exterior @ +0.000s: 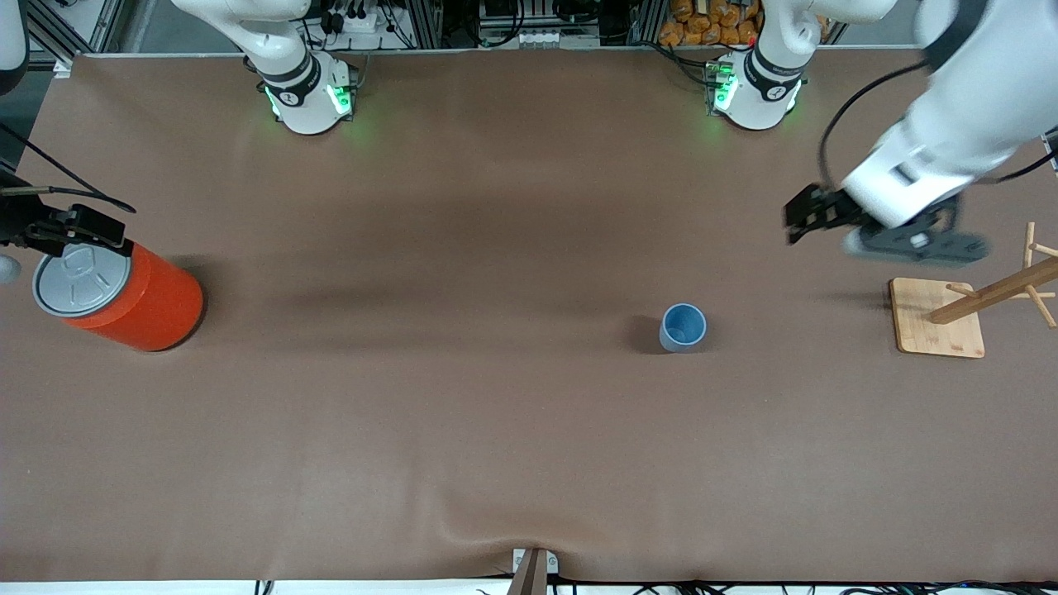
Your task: Flip cup
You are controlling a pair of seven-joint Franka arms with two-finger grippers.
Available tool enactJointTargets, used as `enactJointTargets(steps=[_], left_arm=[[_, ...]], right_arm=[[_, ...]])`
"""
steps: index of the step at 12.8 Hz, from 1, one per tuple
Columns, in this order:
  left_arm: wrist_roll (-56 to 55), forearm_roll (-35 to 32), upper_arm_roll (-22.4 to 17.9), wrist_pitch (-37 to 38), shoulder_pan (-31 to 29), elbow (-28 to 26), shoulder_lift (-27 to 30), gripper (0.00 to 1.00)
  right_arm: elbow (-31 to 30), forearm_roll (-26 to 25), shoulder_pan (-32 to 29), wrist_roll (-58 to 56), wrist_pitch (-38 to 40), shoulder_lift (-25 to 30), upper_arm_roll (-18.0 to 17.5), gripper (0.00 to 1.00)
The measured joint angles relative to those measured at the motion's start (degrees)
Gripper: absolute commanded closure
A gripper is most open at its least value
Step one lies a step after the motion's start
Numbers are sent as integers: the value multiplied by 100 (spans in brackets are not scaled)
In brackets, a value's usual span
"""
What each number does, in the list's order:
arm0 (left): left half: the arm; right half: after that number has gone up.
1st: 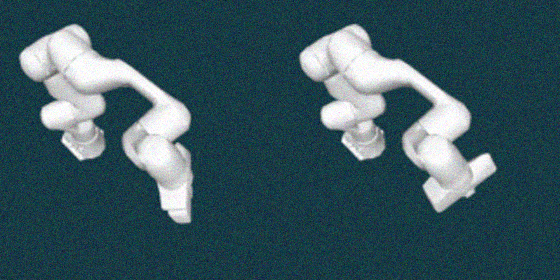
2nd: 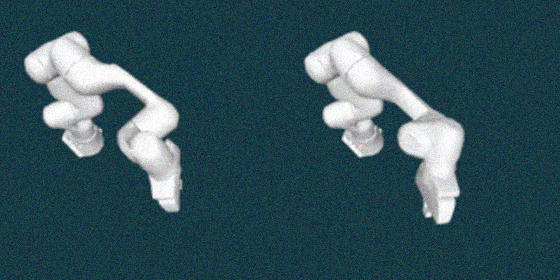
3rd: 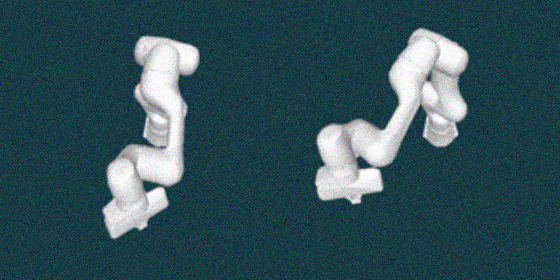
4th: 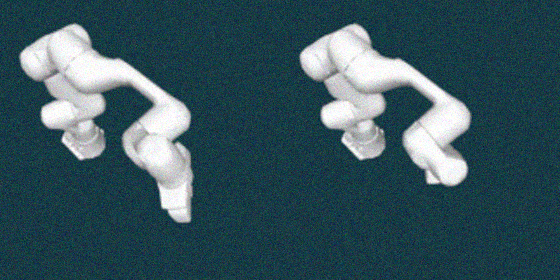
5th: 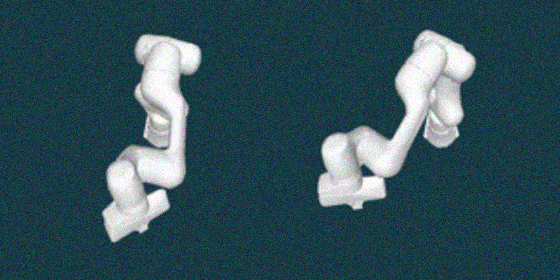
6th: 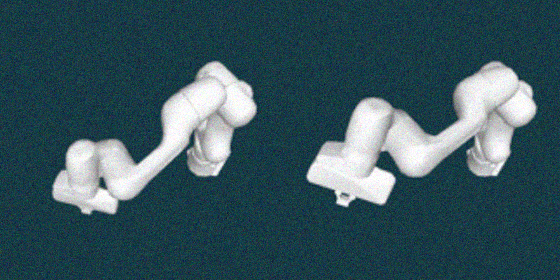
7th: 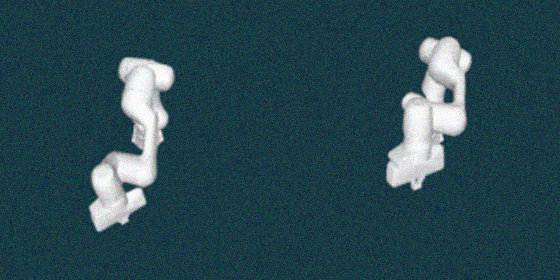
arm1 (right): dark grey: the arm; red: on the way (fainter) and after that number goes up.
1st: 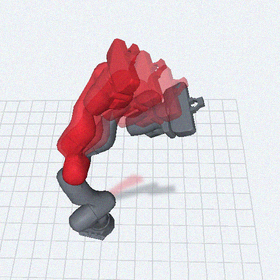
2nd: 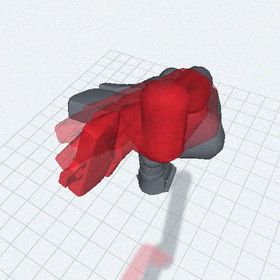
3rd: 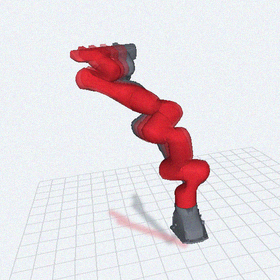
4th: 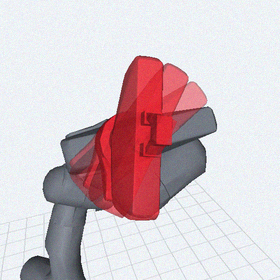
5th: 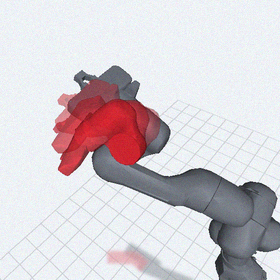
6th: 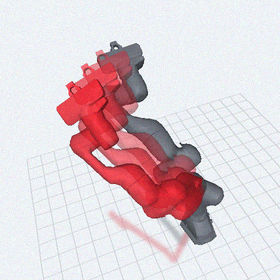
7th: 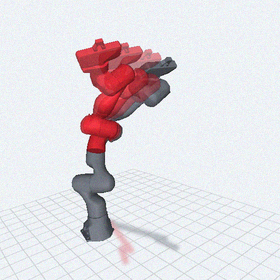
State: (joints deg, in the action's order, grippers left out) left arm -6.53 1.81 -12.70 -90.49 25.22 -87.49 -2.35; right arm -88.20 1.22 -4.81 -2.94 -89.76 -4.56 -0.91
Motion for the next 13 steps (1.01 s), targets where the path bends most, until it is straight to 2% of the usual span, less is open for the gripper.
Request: enactJointTargets(steps=[2, 6, 7, 9, 10, 11, 13], left_arm=[[13, -30, 3, 487, -209, 387, 51, 0], [9, -247, 107, 694, -300, 504, 282, 0], [10, -260, 385, 693, -614, 504, 343, 0], [49, -264, 1587, 686, -1886, 490, 411, 0], [55, -264, 1968, 686, -2272, 444, 444, 0], [55, -264, 2141, 680, -2462, 335, 503, 0], [55, -264, 2200, 570, -2578, -106, 748, 0]], right_arm=[[0, 0, 1, 0, 0, -11, -1, 0], [0, 0, 5, 0, 0, -32, -5, 0], [0, 0, 7, 0, 0, -35, -12, 0], [1, 0, 13, 0, -10, -38, -22, 0], [1, 0, 20, 0, -14, -39, -26, 0], [2, 0, 24, 0, -15, -39, -31, 0], [1, 0, 26, 0, -15, -43, -34, 0]])
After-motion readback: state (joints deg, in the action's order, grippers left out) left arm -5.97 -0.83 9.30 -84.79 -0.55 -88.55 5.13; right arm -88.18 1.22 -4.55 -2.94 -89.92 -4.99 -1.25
